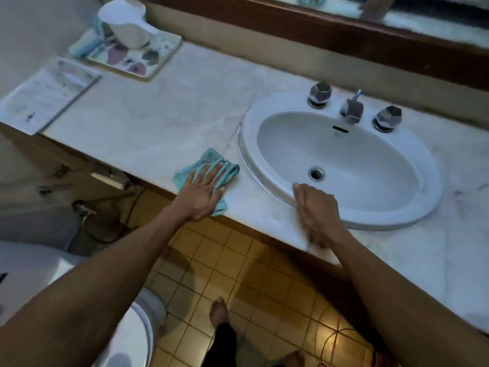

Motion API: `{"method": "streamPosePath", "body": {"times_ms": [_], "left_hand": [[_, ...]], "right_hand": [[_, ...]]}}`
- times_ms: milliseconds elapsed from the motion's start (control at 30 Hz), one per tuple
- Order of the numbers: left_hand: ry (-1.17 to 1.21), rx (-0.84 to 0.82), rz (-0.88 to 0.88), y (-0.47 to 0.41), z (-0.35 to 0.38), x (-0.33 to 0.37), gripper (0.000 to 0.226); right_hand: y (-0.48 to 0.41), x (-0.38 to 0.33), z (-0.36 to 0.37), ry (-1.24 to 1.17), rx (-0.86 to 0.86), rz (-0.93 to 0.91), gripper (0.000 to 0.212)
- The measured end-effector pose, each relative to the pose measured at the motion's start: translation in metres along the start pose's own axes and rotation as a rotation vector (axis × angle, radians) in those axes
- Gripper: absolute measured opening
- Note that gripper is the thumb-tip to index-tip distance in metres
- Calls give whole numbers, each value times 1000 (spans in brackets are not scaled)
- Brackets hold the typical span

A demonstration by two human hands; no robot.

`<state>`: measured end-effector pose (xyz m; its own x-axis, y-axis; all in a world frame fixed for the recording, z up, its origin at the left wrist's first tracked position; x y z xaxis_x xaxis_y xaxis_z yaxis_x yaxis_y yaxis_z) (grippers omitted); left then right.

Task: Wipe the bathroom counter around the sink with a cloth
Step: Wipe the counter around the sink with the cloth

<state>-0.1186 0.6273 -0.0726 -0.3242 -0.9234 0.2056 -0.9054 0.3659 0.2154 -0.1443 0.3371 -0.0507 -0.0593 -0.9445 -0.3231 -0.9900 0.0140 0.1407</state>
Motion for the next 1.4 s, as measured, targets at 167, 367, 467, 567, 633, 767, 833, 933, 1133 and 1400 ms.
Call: {"method": "streamPosePath", "body": {"times_ms": [167, 367, 467, 567, 633, 767, 833, 933, 1133, 1400], "left_hand": [[89, 70, -216, -24, -3, -10, 61], [47, 41, 9, -5, -6, -36, 60], [51, 65, -100, -18, -18, -82, 58], [15, 95, -157, -41, -27, -111, 55], [-19, 100, -196, -60, -29, -122, 55], [-11, 175, -286, -105, -39, -126, 57], [-4, 174, -284, -138, -45, -127, 58], [-16, 193, -260, -192, -56, -129, 59], [-64, 196, -171, -291, -76, -131, 61], [-91, 137, -129, -338, -91, -133, 61]], "right_hand": [[-42, -45, 12, -212, -50, 99, 60], [-111, -102, 22, -422, -68, 90, 63], [-137, -118, 17, -271, 1, 31, 63], [-165, -120, 6, -208, 48, 9, 63], [-186, -119, 3, -132, 65, -22, 62], [-229, -117, 2, -80, 76, -43, 64], [-252, -116, 1, -77, 95, -58, 63], [-292, -115, 1, -30, 90, -84, 61], [-361, -114, -3, -65, 60, -60, 64], [-373, -104, -14, -148, 140, -1, 55]]}}
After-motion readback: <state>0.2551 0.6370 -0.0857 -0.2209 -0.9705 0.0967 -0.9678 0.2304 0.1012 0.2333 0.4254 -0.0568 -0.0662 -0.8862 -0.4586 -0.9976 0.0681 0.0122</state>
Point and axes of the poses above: each hand's wrist, its own y-axis away from the middle knuckle, its own z-axis out of the palm, x = y × z, the point moved 8 cm from there along -y, towards the middle knuckle, and after that the axes turned 5 degrees about -y, right-handed, at the moved point
